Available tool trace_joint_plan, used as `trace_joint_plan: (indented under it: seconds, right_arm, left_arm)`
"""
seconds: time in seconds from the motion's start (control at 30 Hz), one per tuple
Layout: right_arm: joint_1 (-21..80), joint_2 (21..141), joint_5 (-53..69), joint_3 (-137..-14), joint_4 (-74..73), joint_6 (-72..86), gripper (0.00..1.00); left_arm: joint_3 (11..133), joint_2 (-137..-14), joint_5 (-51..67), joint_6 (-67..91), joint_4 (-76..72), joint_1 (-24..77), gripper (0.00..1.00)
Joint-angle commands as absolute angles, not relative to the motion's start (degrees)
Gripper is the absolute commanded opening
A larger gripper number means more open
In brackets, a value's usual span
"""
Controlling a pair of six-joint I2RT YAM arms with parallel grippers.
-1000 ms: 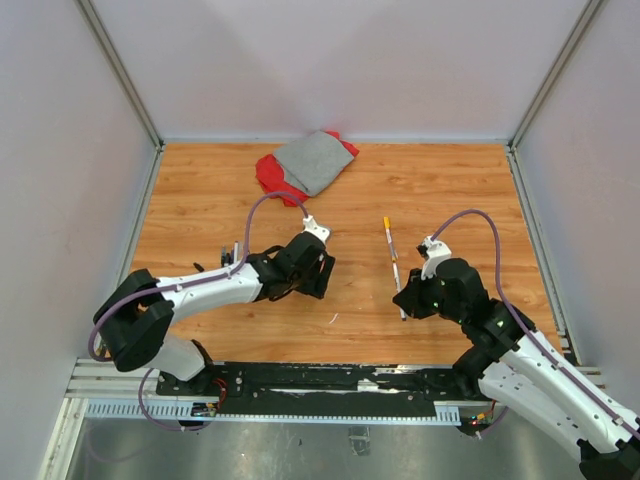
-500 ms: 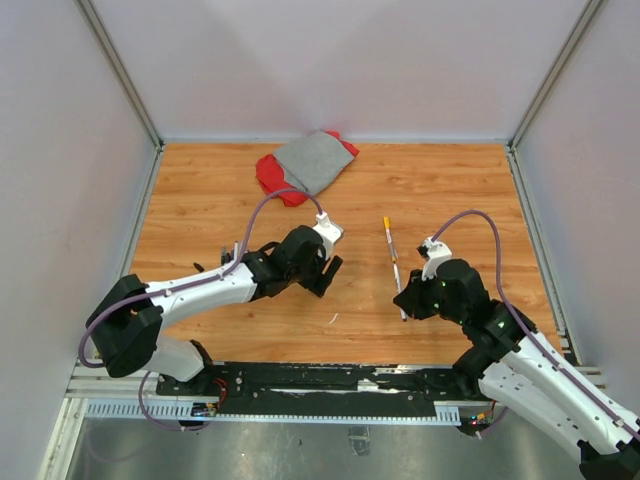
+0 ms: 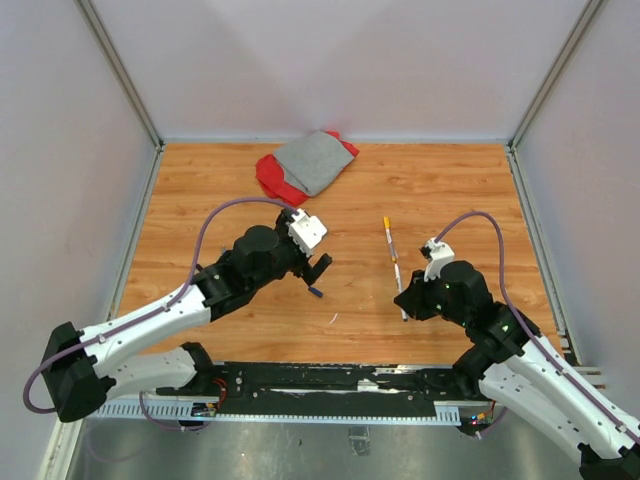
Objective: Insert the pens into the pen caps
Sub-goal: Insert the pen cap onto the pen.
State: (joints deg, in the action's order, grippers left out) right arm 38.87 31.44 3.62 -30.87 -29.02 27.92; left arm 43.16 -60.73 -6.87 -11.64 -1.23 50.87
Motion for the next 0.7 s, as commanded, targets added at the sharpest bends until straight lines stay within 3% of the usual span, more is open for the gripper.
trace_joint_plan:
  seconds: [0.0,0.23,0.4,0.67]
  right_arm:
    - [38.00,30.86,4.88,-30.75,-28.93,27.65,0.03]
    - [37.99,30.44,5.27,-31.07,-29.18,27.53,0.03]
    - [37.98,29.84,5.18,-31.05,-29.82,27.42,0.03]
    - [38.01,28.79,5.19,-30.98,-30.85,27.32,0.03]
  left_arm:
    - [45.06,-60.24,-6.70,-22.55,0.36,51.33,0.97]
    - [44.42,-59.42,-7.53,-34.80,4.60,51.33,0.99]
    - [40.33,-57.49,-0.35,-45.99,7.30,50.80,1.00]
    - [41.23,-63.04,15.25,-54.20,16.05,40.96,0.99]
